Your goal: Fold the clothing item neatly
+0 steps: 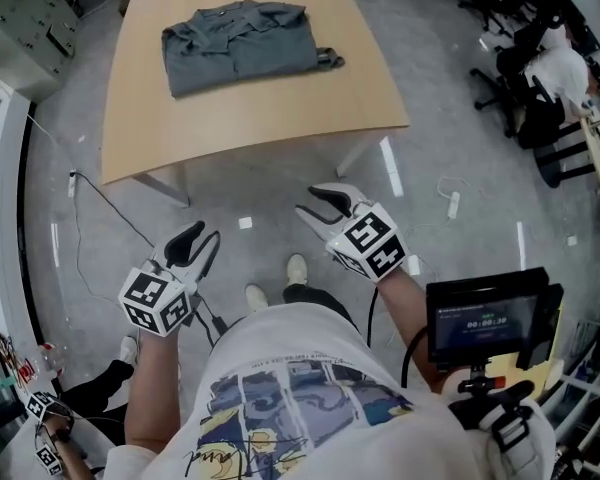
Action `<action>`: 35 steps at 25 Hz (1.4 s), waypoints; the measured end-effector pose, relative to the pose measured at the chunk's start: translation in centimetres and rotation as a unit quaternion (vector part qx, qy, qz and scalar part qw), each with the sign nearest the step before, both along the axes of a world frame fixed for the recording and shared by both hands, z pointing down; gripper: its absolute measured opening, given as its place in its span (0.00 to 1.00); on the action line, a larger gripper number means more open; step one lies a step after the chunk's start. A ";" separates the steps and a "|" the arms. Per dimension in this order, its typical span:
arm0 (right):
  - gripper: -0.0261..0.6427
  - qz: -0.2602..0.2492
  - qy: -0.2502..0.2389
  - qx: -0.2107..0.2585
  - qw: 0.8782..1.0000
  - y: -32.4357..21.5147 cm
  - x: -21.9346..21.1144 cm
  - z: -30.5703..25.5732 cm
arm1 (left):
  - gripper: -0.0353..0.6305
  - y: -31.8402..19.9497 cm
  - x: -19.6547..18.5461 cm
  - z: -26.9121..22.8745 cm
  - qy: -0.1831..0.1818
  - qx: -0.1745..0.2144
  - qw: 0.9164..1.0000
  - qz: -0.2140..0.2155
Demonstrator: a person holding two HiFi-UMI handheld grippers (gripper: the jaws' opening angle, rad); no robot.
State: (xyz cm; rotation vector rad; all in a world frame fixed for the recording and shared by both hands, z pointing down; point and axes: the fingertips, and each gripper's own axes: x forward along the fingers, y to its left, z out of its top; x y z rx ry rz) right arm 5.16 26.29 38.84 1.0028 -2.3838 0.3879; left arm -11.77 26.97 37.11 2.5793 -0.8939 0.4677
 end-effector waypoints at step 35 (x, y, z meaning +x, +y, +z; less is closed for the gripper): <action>0.23 -0.026 0.036 0.010 0.999 5.7 -8.6 -0.4 | 0.26 6.4 -8.6 2.9 0.013 -0.021 1.000 -0.001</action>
